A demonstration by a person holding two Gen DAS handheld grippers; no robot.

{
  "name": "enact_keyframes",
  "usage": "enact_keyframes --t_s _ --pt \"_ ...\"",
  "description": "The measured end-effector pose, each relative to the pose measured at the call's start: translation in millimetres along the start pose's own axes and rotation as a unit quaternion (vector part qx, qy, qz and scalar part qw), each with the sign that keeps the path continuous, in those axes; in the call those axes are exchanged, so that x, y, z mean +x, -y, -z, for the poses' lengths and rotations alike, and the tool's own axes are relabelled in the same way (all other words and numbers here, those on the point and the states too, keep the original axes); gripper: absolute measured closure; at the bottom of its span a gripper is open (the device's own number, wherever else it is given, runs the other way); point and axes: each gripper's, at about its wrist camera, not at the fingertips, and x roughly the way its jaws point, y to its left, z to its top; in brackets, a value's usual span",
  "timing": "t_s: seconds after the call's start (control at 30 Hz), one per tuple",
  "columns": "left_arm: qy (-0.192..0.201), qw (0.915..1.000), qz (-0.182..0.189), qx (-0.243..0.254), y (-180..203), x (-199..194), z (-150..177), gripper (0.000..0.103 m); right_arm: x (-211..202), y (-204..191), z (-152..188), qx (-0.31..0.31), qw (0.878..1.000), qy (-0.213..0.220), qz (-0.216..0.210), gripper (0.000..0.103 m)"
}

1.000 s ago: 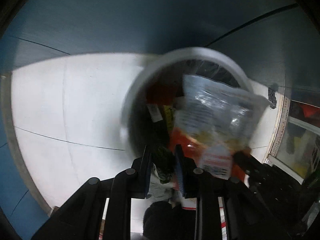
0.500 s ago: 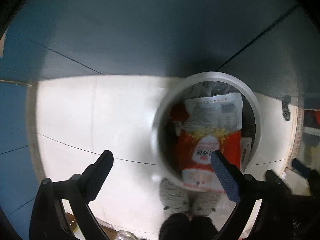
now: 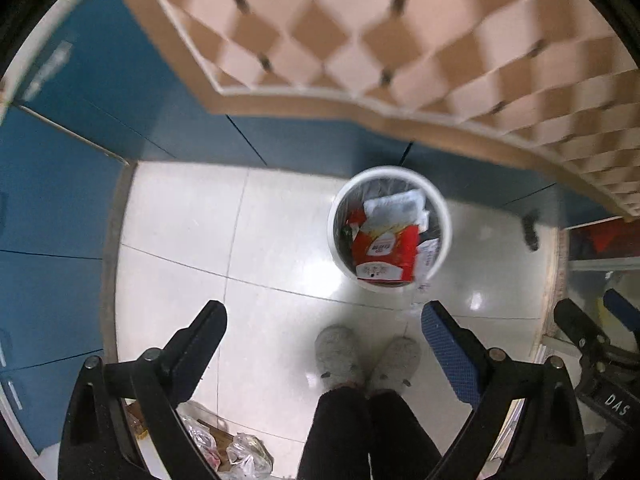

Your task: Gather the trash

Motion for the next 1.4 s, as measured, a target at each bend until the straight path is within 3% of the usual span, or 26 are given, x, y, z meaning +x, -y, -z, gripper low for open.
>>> enact_keyframes --t_s 0.23,0.37,0.63,0.87,1.0,1.23,1.4 --pt "0.08 0.9966 0.011 0.013 -12.2 -157.1 31.6 0.004 -187.5 -7.2 23.1 -0.012 0.996 0.082 -0.009 0.0" --pt "0.117 0.9918 0.045 0.022 -22.1 -240.2 55.4 0.004 -276.9 -16.9 44.4 -0.01 0.993 0.115 -0.021 0.0" --pt "0.175 0.9767 0.114 0.049 -50.4 -357.2 99.7 0.004 -441.0 -34.4 106.6 0.02 0.982 0.178 -0.051 0.0" --pt "0.195 0.9668 0.16 0.039 -66.6 -409.5 123.9 0.0 -519.4 -48.9 151.4 0.021 0.976 0.2 -0.086 0.0" --pt "0.217 0.9639 0.152 0.026 -69.8 -429.6 132.9 0.0 -546.1 -56.0 158.3 -0.001 0.973 0.212 -0.094 0.0" --pt "0.2 0.9686 0.146 0.02 -66.3 -427.8 137.2 0.0 -556.4 -59.3 154.6 -0.031 0.973 0.205 -0.099 0.0" --pt "0.183 0.9728 0.141 0.022 -64.5 -423.6 143.5 0.0 -538.3 -53.2 150.6 -0.028 0.976 0.19 -0.105 0.0"
